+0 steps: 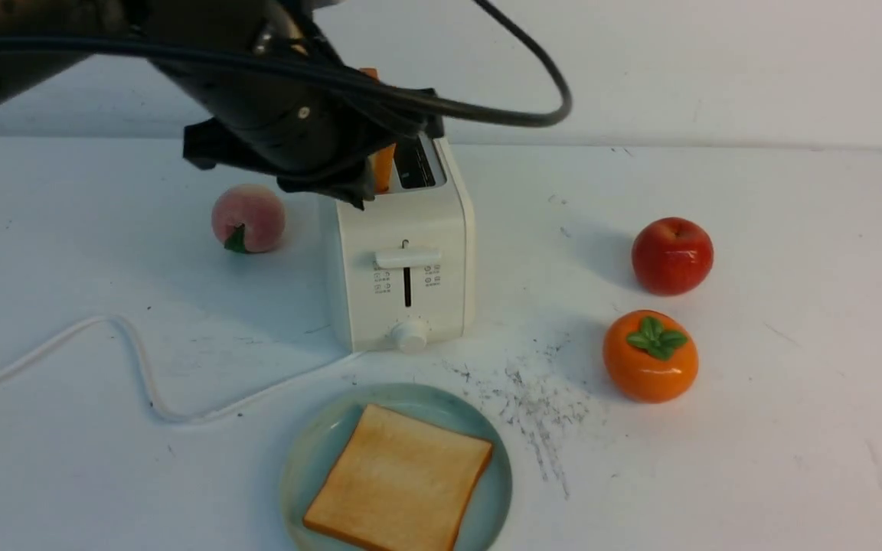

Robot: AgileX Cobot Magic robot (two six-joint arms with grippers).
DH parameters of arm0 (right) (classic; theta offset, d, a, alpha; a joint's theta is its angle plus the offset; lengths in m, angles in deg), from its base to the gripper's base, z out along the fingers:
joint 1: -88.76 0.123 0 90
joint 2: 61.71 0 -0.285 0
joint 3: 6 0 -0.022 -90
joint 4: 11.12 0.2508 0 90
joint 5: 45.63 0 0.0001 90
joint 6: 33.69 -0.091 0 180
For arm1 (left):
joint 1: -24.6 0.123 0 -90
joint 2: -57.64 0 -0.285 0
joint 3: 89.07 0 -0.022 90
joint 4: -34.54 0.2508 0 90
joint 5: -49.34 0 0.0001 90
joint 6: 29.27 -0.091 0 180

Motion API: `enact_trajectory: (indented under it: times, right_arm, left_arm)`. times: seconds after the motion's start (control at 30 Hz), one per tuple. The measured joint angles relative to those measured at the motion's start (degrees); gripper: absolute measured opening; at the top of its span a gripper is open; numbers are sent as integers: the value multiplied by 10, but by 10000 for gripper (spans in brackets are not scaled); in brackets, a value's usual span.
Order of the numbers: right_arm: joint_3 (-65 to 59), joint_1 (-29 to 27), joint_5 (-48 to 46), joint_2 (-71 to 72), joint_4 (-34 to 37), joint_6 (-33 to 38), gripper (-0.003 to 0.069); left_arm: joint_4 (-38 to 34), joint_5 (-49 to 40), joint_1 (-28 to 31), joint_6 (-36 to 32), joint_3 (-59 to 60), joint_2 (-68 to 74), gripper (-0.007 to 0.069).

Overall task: Take toasted bread from bread machine on white table place on plate.
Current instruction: 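Reach for a toast slice standing in the toaster with the left gripper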

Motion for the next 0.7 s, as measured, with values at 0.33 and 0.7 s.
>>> enact_trajectory:
  times: [0.33, 0.7]
  right_arm:
    - [0, 0, 25, 0, 4, 0, 5]
    - [0, 0, 31, 0, 6, 0, 15]
  left_arm:
    - [210, 32, -36, 95, -82, 108, 443]
    - [335, 89, -36, 122, -85, 166, 514]
